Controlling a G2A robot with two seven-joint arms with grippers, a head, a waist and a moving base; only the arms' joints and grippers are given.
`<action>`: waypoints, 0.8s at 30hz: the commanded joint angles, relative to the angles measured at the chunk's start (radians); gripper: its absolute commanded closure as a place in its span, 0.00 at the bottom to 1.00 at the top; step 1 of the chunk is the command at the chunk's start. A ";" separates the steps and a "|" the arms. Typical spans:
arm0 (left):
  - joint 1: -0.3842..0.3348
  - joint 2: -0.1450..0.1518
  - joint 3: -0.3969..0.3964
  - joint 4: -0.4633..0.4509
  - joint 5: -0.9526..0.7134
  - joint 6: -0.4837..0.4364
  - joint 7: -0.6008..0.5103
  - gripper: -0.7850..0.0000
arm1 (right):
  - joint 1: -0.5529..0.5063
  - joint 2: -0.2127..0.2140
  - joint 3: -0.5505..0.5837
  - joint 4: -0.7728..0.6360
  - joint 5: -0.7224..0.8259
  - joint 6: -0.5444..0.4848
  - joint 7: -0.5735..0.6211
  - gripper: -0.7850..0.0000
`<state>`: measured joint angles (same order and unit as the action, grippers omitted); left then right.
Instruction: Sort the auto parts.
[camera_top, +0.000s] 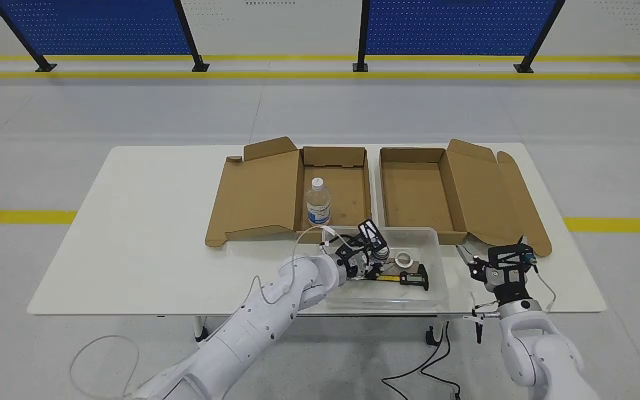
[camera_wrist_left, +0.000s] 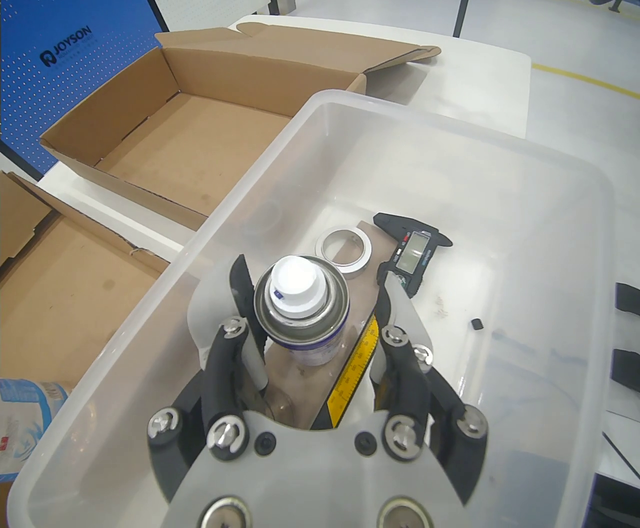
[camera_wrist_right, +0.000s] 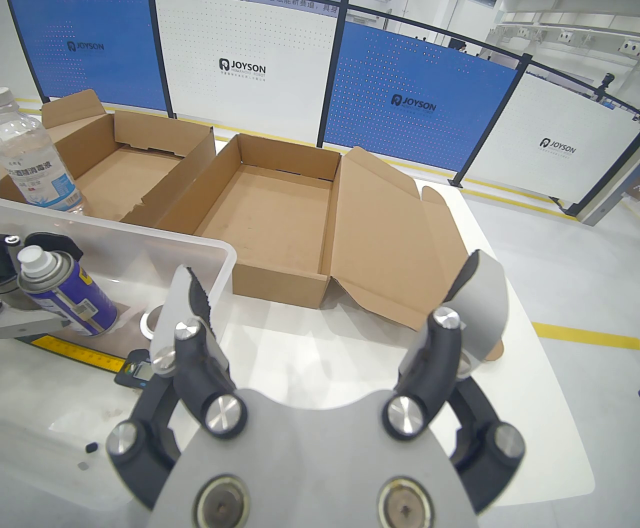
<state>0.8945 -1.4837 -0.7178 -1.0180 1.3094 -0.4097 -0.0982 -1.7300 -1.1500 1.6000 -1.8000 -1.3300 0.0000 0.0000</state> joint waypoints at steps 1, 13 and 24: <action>-0.002 -0.002 0.000 0.004 0.000 -0.001 0.001 0.56 | 0.000 0.000 0.000 0.000 0.000 0.000 0.000 0.00; -0.003 0.002 -0.031 -0.040 0.004 -0.029 0.035 1.00 | 0.000 0.000 0.000 0.000 0.000 0.000 0.000 0.00; 0.146 0.079 -0.222 -0.365 -0.031 -0.167 -0.074 1.00 | 0.000 0.000 0.000 0.000 0.000 0.000 0.000 0.00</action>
<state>1.0106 -1.4159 -0.9113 -1.3329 1.2812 -0.5579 -0.1492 -1.7300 -1.1500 1.6000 -1.8000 -1.3300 0.0000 0.0000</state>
